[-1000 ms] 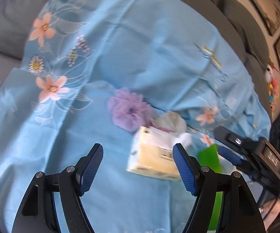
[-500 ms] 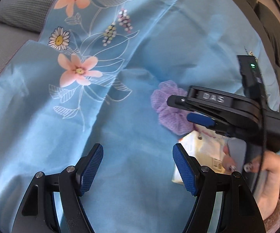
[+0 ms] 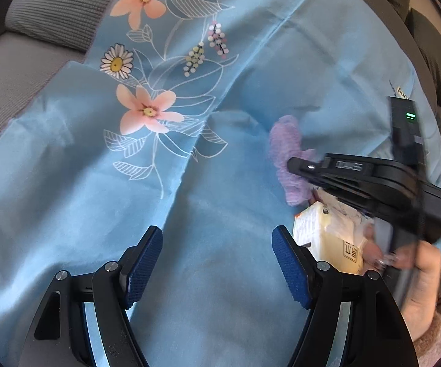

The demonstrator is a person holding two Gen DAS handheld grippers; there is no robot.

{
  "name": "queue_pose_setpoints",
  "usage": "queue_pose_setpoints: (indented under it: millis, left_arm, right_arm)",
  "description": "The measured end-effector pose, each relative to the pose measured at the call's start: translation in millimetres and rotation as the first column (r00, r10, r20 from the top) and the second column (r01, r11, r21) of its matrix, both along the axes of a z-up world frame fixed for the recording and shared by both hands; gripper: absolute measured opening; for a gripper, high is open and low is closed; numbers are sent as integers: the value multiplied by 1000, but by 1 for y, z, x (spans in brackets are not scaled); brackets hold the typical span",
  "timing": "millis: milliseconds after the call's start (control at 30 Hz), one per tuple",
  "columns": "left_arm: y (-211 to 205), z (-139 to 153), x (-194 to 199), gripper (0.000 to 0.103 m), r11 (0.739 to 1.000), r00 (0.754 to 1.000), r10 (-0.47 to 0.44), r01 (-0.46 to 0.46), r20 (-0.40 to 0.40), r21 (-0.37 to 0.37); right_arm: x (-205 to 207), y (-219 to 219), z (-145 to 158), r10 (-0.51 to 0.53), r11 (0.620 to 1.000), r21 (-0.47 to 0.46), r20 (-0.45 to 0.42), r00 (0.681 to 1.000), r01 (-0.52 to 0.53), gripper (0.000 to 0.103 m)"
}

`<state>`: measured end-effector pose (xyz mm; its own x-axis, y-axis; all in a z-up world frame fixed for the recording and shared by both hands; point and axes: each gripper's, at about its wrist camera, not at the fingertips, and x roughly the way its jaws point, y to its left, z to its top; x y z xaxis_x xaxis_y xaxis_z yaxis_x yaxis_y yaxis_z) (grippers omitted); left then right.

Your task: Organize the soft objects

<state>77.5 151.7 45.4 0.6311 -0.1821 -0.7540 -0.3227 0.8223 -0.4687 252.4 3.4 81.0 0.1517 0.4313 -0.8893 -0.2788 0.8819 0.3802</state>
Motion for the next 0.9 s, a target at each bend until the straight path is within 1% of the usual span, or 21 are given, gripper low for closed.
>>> queue_pose_setpoints:
  millis: [67, 167, 233, 333, 400, 433, 533, 600, 667, 733, 767, 800, 833, 867, 900]
  left_arm:
    - [2, 5, -10, 74, 1000, 1000, 12, -12, 6, -3]
    - [3, 13, -24, 74, 1000, 1000, 21, -21, 11, 5]
    - [3, 17, -37, 74, 1000, 1000, 25, -26, 9, 13]
    - [1, 21, -51, 74, 1000, 1000, 21, -21, 12, 7]
    - [-2, 24, -62, 74, 1000, 1000, 13, -13, 6, 5]
    - [-3, 25, -65, 74, 1000, 1000, 11, -11, 3, 6]
    - [-10, 26, -77, 74, 1000, 1000, -3, 3, -4, 10]
    - [-15, 26, -84, 74, 1000, 1000, -19, 20, -11, 11]
    - [-21, 23, -89, 74, 999, 999, -32, 32, -25, 16]
    - [-29, 19, -93, 74, 998, 998, -50, 51, -44, 21]
    - [-31, 18, -93, 74, 998, 997, -56, 57, -50, 22]
    - [-35, 16, -95, 74, 997, 996, -67, 68, -58, 24]
    - [-38, 14, -95, 74, 997, 995, -77, 79, -65, 24]
    - [-41, 13, -96, 74, 996, 994, -87, 89, -74, 26]
    - [-45, 11, -97, 74, 995, 992, -95, 98, -81, 28]
  right_arm:
    - [-16, -5, 27, 26, 997, 71, 27, 999, -28, 7]
    - [-44, -13, 57, 67, 987, 145, 60, 996, -75, 7]
    - [-69, -18, 70, 104, 979, 170, 68, 992, -114, 7]
    - [-108, -28, 83, 158, 973, 156, 94, 983, -171, 7]
    - [-133, -33, 85, 181, 973, 130, 99, 979, -193, 7]
    - [-139, -35, 83, 190, 974, 109, 102, 976, -201, 7]
    - [-174, -41, 77, 225, 974, 8, 120, 967, -228, 8]
    - [-192, -45, 69, 240, 971, -32, 106, 965, -238, 10]
    - [-204, -51, 57, 255, 966, -47, 66, 965, -252, 10]
    - [-212, -56, 47, 243, 970, -20, 20, 970, -243, 12]
    - [-214, -58, 42, 237, 971, -3, -7, 971, -237, 18]
    - [-216, -57, 38, 231, 973, 8, -24, 973, -231, 26]
    - [-218, -60, 36, 216, 976, 18, -36, 976, -216, 29]
    - [-225, -64, 37, 201, 979, 24, -38, 979, -200, 41]
    - [-226, -67, 40, 183, 983, 35, -36, 983, -182, 55]
